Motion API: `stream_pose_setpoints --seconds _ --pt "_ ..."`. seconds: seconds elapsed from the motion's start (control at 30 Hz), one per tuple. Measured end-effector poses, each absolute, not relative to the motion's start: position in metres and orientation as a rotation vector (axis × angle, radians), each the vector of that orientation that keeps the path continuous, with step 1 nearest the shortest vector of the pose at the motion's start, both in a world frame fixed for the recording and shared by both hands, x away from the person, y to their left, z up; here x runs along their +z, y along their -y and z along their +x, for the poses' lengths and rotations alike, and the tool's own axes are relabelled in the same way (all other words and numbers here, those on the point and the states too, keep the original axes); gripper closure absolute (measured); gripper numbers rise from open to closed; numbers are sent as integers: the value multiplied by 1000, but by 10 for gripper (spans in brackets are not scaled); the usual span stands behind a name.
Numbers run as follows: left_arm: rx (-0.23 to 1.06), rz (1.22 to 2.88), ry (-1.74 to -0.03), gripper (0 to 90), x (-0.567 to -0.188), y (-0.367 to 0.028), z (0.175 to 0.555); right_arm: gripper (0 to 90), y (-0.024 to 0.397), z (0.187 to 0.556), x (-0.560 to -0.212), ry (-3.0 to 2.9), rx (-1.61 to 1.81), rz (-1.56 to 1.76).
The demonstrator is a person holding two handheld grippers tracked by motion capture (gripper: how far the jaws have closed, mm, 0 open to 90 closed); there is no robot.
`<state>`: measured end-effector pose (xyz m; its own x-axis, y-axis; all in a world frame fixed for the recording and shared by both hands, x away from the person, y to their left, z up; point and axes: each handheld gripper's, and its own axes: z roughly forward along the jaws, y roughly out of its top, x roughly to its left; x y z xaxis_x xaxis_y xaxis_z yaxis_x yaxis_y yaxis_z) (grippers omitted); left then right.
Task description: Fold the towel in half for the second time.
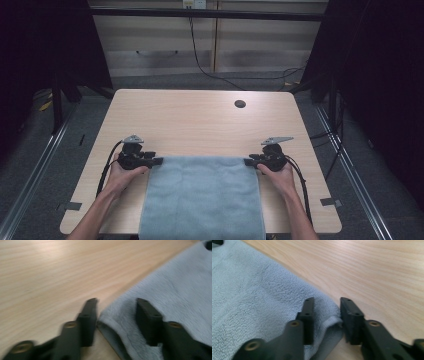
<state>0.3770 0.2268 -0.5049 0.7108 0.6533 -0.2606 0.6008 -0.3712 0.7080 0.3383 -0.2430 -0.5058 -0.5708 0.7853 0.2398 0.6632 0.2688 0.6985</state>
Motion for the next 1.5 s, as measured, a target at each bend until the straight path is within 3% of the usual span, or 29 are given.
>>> stream_pose_setpoints --seconds 0.1,0.17,0.43,1.17,1.33,1.5 --pt "50 2091 -922 776 -505 -227 376 802 241 338 -505 -2393 1207 1362" --pt "50 2090 -918 815 -505 -227 376 820 242 337 -504 -2391 1223 1363" --pt "86 1996 -935 834 -485 -231 383 850 245 343 -475 -2296 1328 1333" --pt "233 1804 -893 834 -378 -227 432 860 253 384 -380 -2100 1411 1238" --pt "233 1817 -872 833 -382 -231 427 860 253 381 -377 -2089 1445 1229" --pt "200 1781 -854 831 -402 -243 398 860 250 359 -385 -2106 1501 1195"
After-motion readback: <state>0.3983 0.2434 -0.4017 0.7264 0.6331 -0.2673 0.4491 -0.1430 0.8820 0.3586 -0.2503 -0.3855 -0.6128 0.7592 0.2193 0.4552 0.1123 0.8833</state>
